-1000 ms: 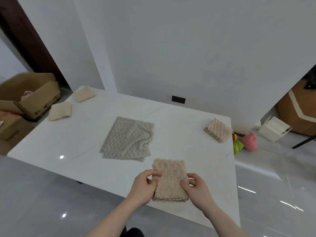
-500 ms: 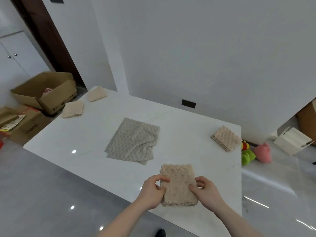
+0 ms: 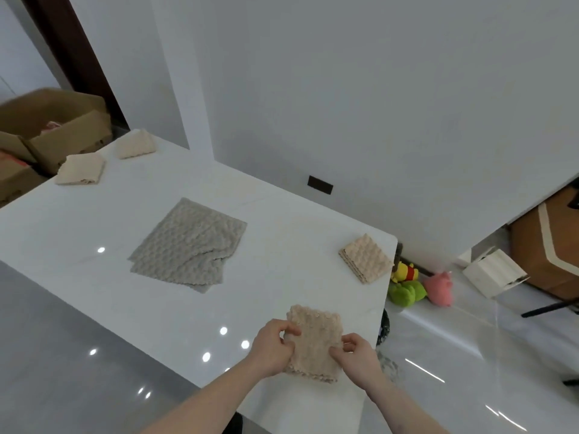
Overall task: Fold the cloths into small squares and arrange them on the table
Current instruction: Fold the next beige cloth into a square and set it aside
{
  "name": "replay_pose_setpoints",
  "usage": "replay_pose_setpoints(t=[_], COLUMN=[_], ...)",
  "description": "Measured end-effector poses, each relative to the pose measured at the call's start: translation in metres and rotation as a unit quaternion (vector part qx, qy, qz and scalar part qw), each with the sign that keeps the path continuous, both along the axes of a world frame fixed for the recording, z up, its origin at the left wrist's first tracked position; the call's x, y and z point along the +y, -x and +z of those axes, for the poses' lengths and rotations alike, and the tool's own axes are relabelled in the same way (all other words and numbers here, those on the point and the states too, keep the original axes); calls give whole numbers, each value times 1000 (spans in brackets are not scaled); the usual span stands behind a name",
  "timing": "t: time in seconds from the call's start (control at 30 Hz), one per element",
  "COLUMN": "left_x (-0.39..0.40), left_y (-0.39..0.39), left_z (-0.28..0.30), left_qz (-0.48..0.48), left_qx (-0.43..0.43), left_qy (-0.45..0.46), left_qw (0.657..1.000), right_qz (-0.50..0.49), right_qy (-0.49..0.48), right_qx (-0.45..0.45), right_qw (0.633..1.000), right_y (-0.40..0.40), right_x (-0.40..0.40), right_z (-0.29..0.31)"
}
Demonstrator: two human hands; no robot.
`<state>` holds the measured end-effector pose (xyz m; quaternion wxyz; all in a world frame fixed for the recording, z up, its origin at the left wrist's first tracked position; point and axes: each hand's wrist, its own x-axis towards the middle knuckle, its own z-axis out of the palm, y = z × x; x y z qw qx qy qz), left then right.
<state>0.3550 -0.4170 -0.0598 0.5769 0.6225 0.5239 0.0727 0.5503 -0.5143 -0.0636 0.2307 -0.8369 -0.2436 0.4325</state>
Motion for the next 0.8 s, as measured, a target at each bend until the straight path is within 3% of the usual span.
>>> replay_pose_setpoints(t=[0.47, 0.8], left_x=[-22, -17], left_y=[-140, -136], left_z=[-53, -63], left_qz=[-28, -47], left_qx=[57, 119], left_qy=[16, 6], left_qw=[998, 992], right_qz=[38, 183], right_qy=[46, 73], right_qx=[7, -29], right_qw=[998, 980], right_y=[-137, -145], right_x=[11, 24], right_z=[-51, -65])
